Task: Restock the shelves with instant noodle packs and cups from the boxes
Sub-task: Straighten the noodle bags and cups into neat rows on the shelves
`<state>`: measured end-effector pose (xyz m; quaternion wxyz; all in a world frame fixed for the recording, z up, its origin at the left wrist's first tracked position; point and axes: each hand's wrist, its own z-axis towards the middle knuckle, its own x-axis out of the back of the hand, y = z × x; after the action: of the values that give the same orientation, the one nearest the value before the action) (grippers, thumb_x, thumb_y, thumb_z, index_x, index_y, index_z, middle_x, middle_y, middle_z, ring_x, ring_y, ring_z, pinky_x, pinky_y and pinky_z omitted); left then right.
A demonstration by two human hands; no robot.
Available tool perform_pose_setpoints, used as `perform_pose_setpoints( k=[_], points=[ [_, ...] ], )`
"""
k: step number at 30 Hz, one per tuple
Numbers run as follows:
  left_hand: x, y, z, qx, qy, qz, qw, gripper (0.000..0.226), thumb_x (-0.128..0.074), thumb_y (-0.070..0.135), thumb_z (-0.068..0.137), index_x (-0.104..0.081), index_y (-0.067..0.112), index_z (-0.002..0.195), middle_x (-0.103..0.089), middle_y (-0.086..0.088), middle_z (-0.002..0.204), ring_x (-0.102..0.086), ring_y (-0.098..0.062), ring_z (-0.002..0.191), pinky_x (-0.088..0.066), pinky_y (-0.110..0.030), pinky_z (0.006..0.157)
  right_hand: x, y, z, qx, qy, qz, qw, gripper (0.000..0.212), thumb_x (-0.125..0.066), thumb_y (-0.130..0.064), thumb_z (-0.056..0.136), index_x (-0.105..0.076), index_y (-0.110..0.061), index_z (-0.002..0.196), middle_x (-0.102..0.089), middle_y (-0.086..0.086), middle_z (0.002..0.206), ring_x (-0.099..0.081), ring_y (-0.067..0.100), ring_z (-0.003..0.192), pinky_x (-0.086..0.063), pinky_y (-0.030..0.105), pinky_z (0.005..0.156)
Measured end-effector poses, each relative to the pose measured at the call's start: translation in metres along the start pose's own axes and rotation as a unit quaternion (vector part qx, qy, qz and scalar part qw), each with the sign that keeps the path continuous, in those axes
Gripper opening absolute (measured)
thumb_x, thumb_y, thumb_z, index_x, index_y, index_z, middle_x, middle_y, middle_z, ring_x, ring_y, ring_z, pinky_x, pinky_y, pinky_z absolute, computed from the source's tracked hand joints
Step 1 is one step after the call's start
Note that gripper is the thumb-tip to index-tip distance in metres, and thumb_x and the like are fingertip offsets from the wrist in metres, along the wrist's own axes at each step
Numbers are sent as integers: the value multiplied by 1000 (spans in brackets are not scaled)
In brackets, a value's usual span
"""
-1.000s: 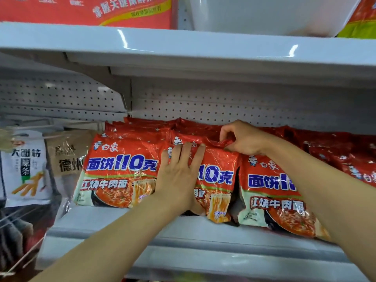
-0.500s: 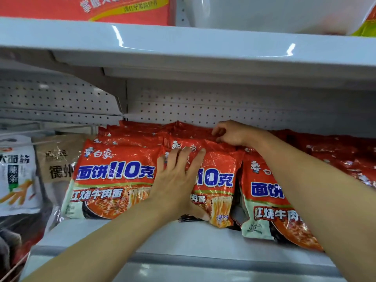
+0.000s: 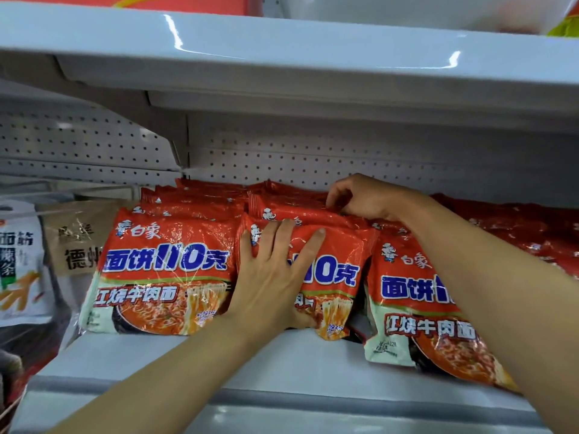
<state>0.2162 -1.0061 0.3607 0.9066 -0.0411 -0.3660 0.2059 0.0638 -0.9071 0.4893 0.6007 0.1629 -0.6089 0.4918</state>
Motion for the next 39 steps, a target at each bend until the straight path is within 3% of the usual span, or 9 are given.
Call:
perform_pose_setpoints(
  k=[3,7,11,14,18,26,31,36,39],
  points=[
    [1,2,-3,-3,5,6,1000,137,-73,83,23,-34,22,140,-45,-20,132,-36,-38,121,-41,-65,89,2,5,-2,-4,42,10,999,17,-60,-9,90,-66,-20,101,-59,0,115,-53,16,108,-42,27,88],
    [4,2,-1,-13,2,7,1000,138,-72,84,20,-35,26,139,-42,-20,133,-36,-38,120,-43,-64,87,13,-1,-20,15,90,87,992,4,-67,-20,87,-66,-21,91,-64,-3,106,-57,16,106,-40,28,89],
    [6,-4,0,-25,-16,5,1000,139,-62,90,20,-37,25,141,-41,-18,135,-36,-37,120,-42,-63,90,10,-15,-40,-6,-25,20,999,32,-77,-34,75,-64,-21,101,-64,-6,102,-61,12,94,-50,28,81],
    [9,-14,1,-13,-18,-25,999,139,-47,92,26,-32,18,142,-37,-17,141,-29,-34,126,-29,-62,100,10,-17,-48,-36,-9,-17,999,52,-81,-36,69,-57,-24,113,-58,-6,111,-57,13,99,-49,30,85],
    [18,-31,-2,12,-25,-45,999,137,-56,85,27,-27,16,141,-33,-19,144,-26,-38,134,-12,-59,103,11,-14,-62,-67,-7,-81,994,68,-84,-39,65,-46,-26,119,-49,-3,124,-50,17,109,-46,35,89],
    [13,-31,-15,18,-48,3,999,148,-70,84,20,-24,15,143,-43,-24,139,-38,-44,133,-19,-61,102,-8,-16,-73,-80,-11,-282,956,67,-74,-55,71,-56,-23,127,-34,9,138,-28,31,133,-27,46,112],
    [13,-37,-10,-38,-24,21,999,145,-70,83,19,-32,12,139,-43,-22,133,-36,-41,128,-32,-68,96,-13,-8,-74,-47,55,-276,958,59,-76,-44,74,-59,-23,126,-34,4,137,-25,27,133,-21,44,112],
    [15,-41,-14,-57,8,9,998,139,-70,83,24,-33,11,137,-39,-16,123,-39,-35,113,-44,-57,88,-26,-4,-78,21,122,-255,959,32,-80,-37,70,-69,-23,97,-31,-8,144,-22,20,132,-19,42,110],
    [20,-47,-10,-27,-14,-38,999,141,-68,84,29,-24,13,143,-35,-15,133,-34,-34,122,-36,-58,101,-18,-3,-79,1,113,-260,959,47,-81,-44,67,-65,-27,109,-29,-4,147,-21,22,134,-18,43,110]
  ],
)
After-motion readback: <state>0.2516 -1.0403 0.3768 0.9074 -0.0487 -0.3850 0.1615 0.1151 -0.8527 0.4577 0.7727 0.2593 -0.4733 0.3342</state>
